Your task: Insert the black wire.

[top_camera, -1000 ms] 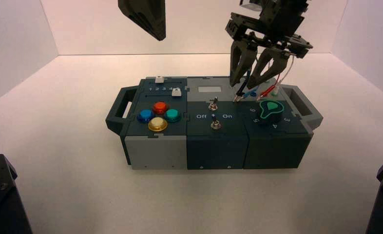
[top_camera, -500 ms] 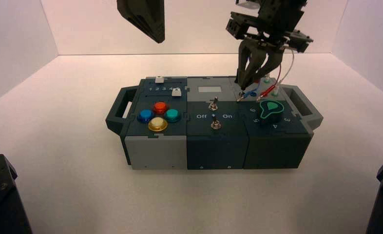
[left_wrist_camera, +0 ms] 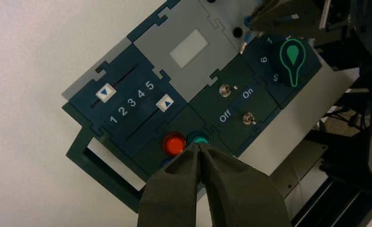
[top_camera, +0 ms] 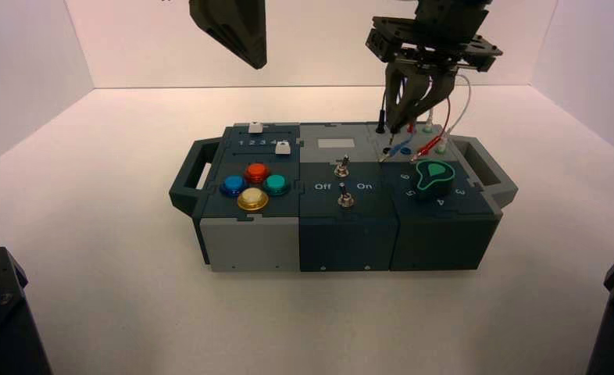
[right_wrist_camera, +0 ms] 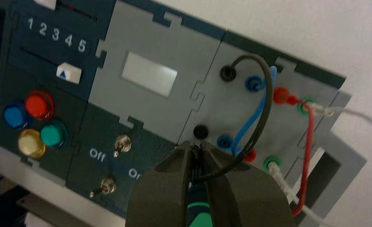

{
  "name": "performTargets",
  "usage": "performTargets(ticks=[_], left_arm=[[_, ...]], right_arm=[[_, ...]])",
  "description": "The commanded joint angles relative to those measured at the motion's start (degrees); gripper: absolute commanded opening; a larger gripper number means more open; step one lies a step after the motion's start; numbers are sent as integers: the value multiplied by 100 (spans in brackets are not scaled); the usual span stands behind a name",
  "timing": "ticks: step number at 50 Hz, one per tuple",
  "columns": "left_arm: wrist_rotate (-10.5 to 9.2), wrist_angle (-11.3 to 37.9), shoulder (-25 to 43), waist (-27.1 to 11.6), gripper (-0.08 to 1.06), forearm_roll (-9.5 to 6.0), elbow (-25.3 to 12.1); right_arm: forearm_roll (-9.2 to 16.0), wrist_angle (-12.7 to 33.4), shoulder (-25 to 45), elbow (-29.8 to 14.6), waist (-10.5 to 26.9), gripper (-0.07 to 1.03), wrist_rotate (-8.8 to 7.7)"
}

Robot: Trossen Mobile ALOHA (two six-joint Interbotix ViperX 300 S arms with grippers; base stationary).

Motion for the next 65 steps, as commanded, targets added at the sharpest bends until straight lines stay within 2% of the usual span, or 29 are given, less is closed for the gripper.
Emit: performTargets(ticks=[1,9,26,31,53,65], left_arm=[[35,-35,-44,-114,-3,-62,-53],[53,-35,62,-237,-3,-70,-53],[53,-35,70,-237,-3,-70,-53],[62,-26,62,-237,-3,-70,-53],[53,-35,53,-237,-3,-70,-53],[53,-35,53,-237,-3,-70,-44]], right_arm=[[-62,-167,-53,-62,26,-2,9],[-97,-290,-44,-26,26,-2,9],[-114,-334,26,105,26,-2,9],[-185,-589,44,220,26,-2,9],[-176,-712,70,202,26,-2,18],[-79,-694,167,202,62,-2,26]])
